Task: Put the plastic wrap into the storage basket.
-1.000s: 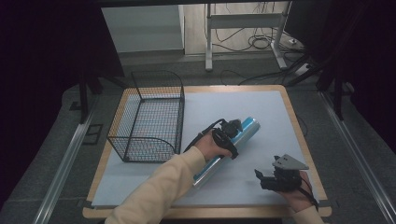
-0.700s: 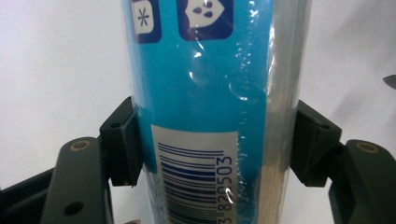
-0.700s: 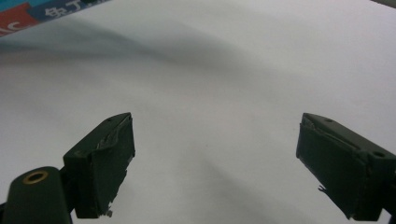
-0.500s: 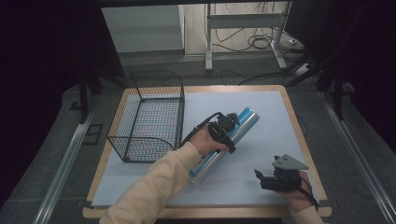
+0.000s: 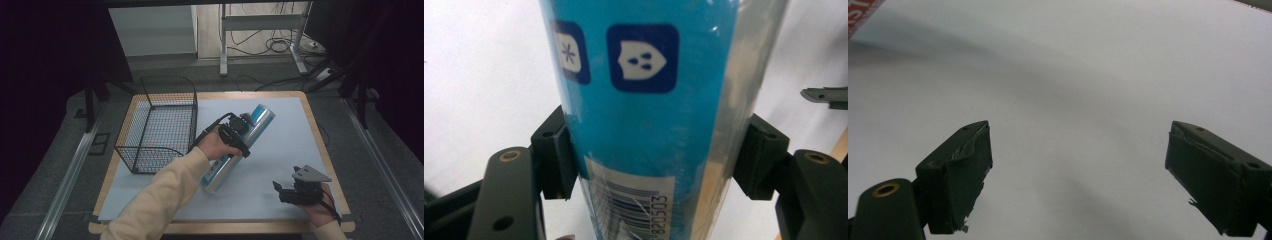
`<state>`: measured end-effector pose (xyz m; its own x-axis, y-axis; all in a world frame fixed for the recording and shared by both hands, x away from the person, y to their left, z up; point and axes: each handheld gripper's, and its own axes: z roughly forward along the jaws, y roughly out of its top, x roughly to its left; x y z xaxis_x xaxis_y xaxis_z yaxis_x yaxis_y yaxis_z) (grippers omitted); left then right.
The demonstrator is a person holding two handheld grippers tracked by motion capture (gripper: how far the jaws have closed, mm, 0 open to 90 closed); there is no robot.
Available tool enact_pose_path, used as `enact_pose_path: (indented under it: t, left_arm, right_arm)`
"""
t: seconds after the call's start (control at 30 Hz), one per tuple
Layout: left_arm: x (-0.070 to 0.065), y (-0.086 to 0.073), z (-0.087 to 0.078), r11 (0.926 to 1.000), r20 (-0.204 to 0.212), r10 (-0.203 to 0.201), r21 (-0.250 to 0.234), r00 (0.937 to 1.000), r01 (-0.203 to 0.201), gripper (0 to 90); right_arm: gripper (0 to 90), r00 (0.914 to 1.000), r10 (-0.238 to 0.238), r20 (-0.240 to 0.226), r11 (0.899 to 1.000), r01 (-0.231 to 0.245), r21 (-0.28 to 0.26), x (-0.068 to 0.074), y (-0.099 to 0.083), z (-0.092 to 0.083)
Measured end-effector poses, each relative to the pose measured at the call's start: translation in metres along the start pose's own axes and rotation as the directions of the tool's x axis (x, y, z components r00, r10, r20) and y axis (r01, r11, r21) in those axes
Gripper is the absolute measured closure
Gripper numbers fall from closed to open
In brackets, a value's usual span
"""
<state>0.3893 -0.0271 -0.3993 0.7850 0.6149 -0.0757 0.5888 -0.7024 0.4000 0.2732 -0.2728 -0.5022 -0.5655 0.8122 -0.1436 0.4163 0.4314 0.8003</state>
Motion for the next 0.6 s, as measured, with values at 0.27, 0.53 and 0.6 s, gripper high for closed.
enact_pose_path:
  t: [0.27,0.53,0.6]
  left_arm:
    - [0.003,0.000,-0.011,0.9999,-0.010,-0.002,-0.015,0.9999,0.002,31.6]
    - [0.004,0.002,-0.017,0.9998,-0.012,0.010,-0.015,0.9999,-0.010,31.6]
    - [0.004,0.004,-0.020,0.9998,-0.017,0.010,-0.019,0.9998,-0.010,31.6]
  right_arm:
    - [12.1,1.0000,-0.002,0.001,1.000,0.002,0.001,0.000,0.000,0.001]
    - [12.1,1.0000,0.001,0.000,1.000,-0.001,0.001,0.000,0.000,0.000]
    - [12.1,1.0000,0.000,0.000,1.000,0.000,0.001,0.000,0.000,0.000]
